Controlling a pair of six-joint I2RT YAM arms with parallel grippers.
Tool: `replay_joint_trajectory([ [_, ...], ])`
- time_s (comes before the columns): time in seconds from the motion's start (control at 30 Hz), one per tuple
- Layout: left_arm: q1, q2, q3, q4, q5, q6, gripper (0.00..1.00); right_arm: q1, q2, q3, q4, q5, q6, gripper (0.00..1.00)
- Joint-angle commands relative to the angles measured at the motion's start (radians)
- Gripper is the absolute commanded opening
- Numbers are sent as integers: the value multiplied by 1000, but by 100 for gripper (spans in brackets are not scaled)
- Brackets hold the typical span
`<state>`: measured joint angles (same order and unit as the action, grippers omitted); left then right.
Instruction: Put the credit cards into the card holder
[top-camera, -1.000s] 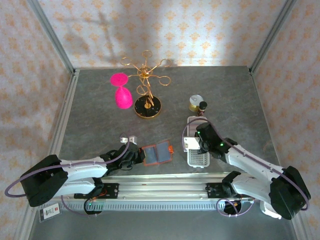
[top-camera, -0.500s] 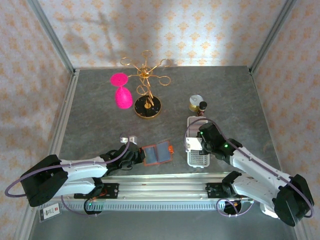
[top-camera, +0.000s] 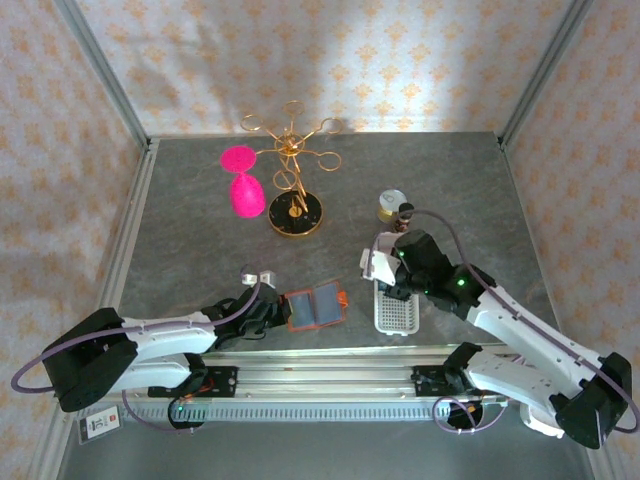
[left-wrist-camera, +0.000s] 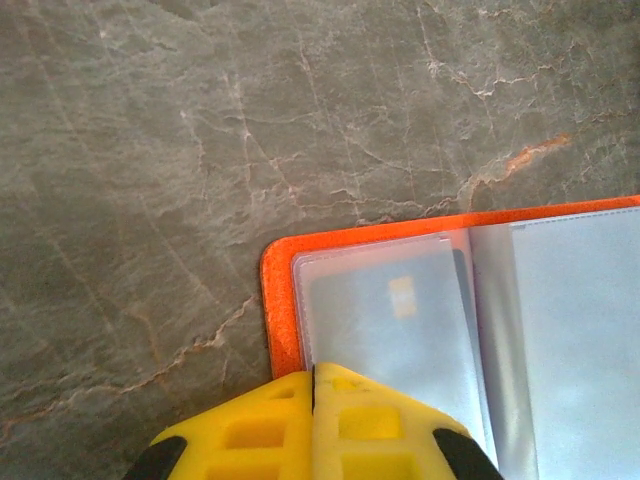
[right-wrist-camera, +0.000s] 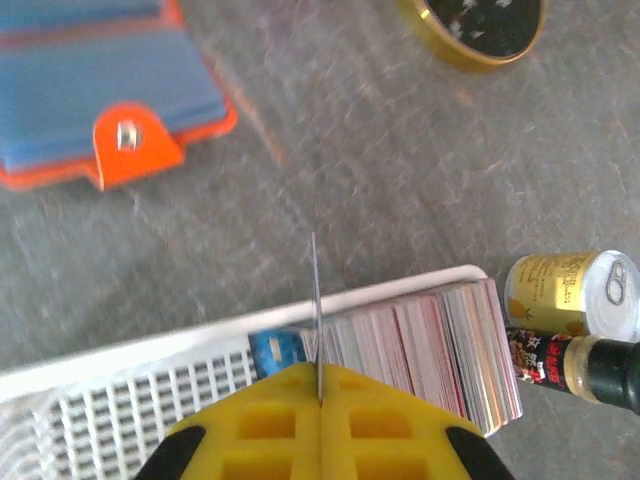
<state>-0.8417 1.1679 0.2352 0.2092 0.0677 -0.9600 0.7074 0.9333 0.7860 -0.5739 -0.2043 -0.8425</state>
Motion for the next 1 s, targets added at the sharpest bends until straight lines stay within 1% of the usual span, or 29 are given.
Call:
replay_joint_trajectory([
  [0.0,8,23,22,-57,-5,17,2,10,12,45,130,-2,354,0],
  [0.1,8,30,26,-62,-9,16,2,9,32,65,220,111,655,0],
  [0.13,7,32,28,-63,-8,15,2,9,41,74,229,112,749,0],
  [0.17,7,31,31,-68,-6,17,2,10,45,80,235,77,820,0],
  [0.23,8,30,32,-75,-11,17,2,9,43,48,305,-41,982,0],
  [0.3,8,28,32,-81,-18,14,2,14,28,-38,470,-176,1219,0],
  [0.37,8,25,36,-92,-21,18,2,27,29,-131,629,-235,1458,0],
  [0.4,6,24,39,-102,-26,20,2,40,41,-165,682,-251,1527,0],
  [0.47,7,21,38,-108,-34,20,2,86,79,-201,728,-238,1578,0],
  [0.57,7,24,38,-103,-28,22,2,175,170,-205,715,-166,1575,0],
  [0.63,6,27,38,-106,-30,22,2,207,239,-196,719,-180,1574,0],
  [0.8,7,37,35,-95,-27,18,2,230,402,-145,683,-179,1520,0],
  [0.97,7,41,38,-87,-24,19,2,231,494,-107,631,-161,1492,0],
])
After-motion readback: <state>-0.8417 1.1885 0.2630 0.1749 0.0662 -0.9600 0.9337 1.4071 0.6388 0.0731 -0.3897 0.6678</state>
